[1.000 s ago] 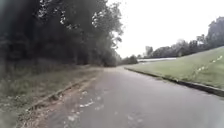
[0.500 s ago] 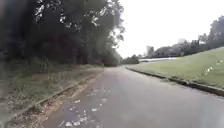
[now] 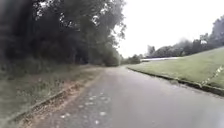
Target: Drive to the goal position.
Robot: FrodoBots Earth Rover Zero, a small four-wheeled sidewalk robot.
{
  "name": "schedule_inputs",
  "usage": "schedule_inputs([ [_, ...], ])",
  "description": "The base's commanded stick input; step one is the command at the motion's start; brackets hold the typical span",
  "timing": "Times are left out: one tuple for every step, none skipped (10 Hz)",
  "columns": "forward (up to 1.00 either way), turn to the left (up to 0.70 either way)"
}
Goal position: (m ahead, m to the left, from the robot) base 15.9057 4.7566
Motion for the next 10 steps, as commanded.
schedule_inputs([
  [1.00,0.00],
  [1.00,0.00],
  [1.00,0.00],
  [1.00,0.00],
  [1.00,0.00],
  [1.00,0.00],
  [1.00,0.00],
  [1.00,0.00],
  [1.00,0.00],
  [1.00,0.00],
])
